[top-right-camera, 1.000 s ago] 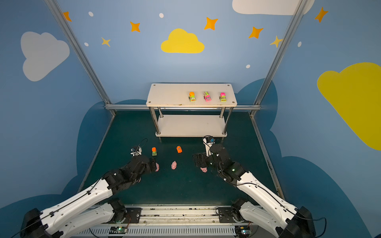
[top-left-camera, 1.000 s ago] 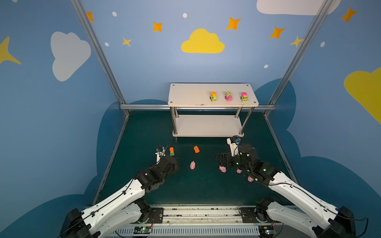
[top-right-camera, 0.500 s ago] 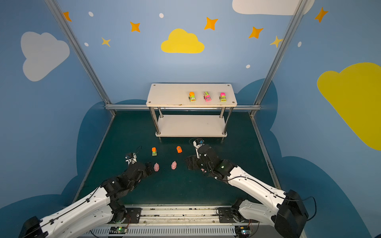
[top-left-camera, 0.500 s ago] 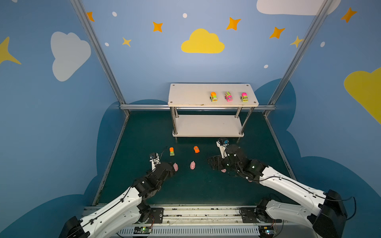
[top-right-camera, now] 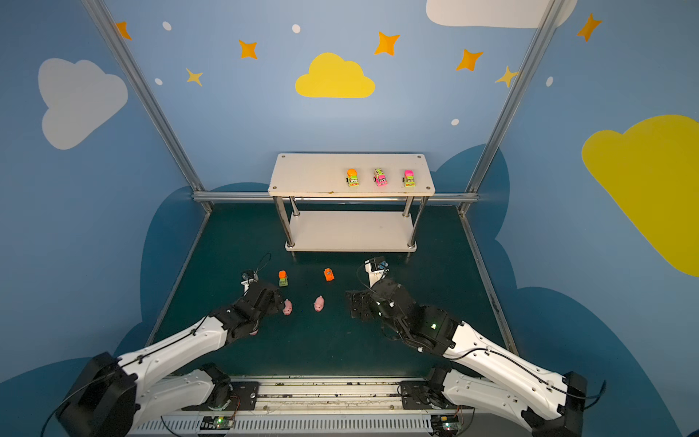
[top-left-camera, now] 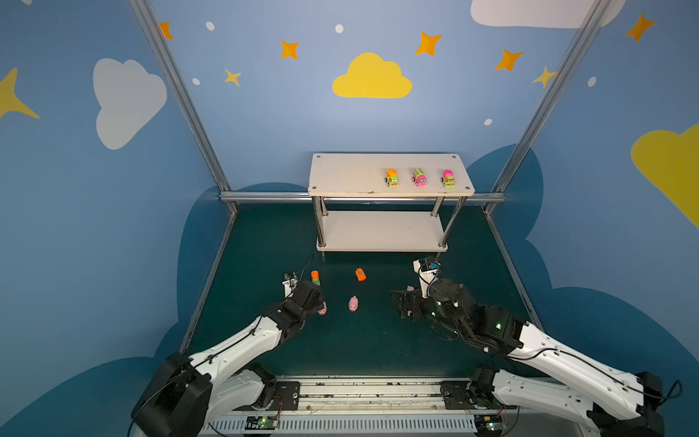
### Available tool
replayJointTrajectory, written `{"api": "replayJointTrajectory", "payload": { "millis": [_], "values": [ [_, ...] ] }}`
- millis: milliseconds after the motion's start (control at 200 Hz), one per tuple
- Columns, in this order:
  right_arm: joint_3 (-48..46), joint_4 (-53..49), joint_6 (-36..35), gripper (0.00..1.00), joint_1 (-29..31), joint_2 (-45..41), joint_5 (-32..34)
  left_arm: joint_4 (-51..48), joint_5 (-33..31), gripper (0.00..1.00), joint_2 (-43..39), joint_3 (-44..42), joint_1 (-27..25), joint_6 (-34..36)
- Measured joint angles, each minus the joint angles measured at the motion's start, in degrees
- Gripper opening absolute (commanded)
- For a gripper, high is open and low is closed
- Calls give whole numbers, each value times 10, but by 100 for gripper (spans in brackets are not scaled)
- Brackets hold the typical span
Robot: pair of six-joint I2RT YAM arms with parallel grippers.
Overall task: Place and organize the plastic toys onto the shelf
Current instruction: 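Lower the left gripper and grasp the second orange-topped green truck, then lift the held truck with the left gripper toward the top shelf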
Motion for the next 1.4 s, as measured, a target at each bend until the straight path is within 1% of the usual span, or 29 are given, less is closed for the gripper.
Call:
{"api": "replayJointTrajectory", "payload": {
  "millis": [110,220,330,551,761,1036,1121,1397],
  "values": [
    [-10,-2,-2,84,-14,-5,-4,0,2,86,77,69,0,10],
    [-37,6,0,84,-36,-20,-29,2,1,83,127,114,2,20],
    [-55,10,1,84,-54,-24,-55,4,1,79,156,133,7,25],
    [-57,20,-7,84,-92,-21,-93,10,4,70,207,150,25,34],
    [-60,32,-9,84,-111,-15,-117,26,17,66,236,155,40,42],
    [-74,47,3,84,-111,1,-134,52,38,64,256,155,59,59],
    [-74,53,6,84,-111,13,-139,58,42,61,265,156,63,64],
    [-74,61,11,84,-111,46,-154,71,56,55,286,166,71,82]
  ]
}}
